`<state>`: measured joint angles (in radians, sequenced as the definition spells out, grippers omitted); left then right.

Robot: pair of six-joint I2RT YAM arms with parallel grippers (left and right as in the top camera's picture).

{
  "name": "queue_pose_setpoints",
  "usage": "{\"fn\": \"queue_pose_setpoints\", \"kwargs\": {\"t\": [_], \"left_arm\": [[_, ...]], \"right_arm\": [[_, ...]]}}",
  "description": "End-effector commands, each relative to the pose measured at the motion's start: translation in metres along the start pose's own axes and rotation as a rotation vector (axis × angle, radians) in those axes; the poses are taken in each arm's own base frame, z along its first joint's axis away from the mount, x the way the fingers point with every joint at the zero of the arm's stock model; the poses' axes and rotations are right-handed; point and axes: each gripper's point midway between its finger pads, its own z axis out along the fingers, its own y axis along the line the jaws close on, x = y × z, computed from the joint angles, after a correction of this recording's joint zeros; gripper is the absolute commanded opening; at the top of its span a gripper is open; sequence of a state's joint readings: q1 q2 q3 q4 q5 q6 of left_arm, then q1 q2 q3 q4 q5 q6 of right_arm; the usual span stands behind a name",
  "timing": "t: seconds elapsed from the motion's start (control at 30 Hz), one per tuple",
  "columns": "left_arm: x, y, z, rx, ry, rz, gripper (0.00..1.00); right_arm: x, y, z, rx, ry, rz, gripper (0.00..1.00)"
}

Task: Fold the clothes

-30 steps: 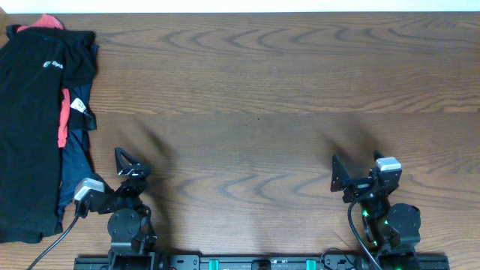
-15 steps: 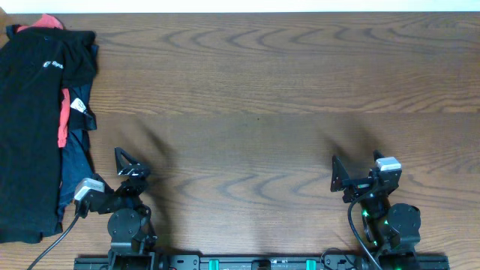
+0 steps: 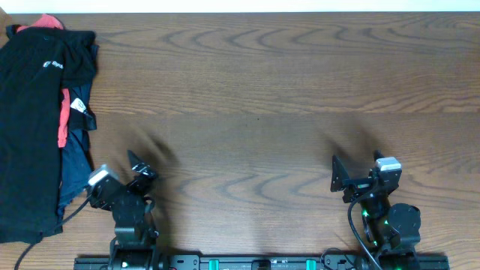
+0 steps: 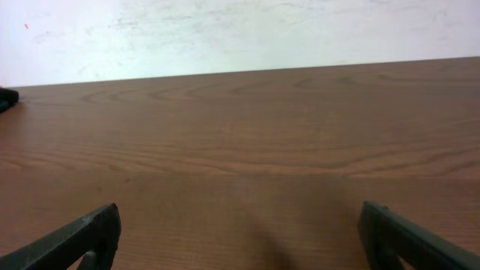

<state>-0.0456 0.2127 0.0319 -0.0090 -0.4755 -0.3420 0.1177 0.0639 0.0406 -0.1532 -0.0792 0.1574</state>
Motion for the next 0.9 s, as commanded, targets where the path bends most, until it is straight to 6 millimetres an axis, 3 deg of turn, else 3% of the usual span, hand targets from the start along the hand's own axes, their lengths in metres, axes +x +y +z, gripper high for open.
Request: {"fn": "queue_pose_setpoints", "kwargs": {"t": [0.0, 0.23, 0.43, 0.53, 0.67, 0.87], "left_arm": [[-0.01, -0.013, 0.0, 0.037, 0.034, 0.111, 0.98], [-0.048, -0.045, 0.015, 0.045, 0.096, 0.138, 0.98], [-0.099, -0.085, 0.032, 0.075, 0.117, 0.149, 0.98], [-0.109, -0.106, 0.039, 0.132, 0.152, 0.203, 0.98], [-0.101, -0.126, 0.046, 0.189, 0.275, 0.253, 0.98], [-0.062, -0.139, 0.045, 0.249, 0.527, 0.306, 0.98]], "right_arm": [[0.001, 0.008, -0.001, -0.039, 0.017, 0.016, 0.99], [0.001, 0.008, -0.001, -0.039, 0.017, 0.016, 0.99], [0.001, 0.008, -0.001, -0.039, 0.017, 0.016, 0.99], [0.001, 0.008, -0.001, -0.039, 0.017, 0.016, 0.99], [0.001, 0.008, -0.001, -0.039, 0.017, 0.016, 0.99], [0.001, 0.008, -0.001, -0.039, 0.017, 0.016, 0.99]]}}
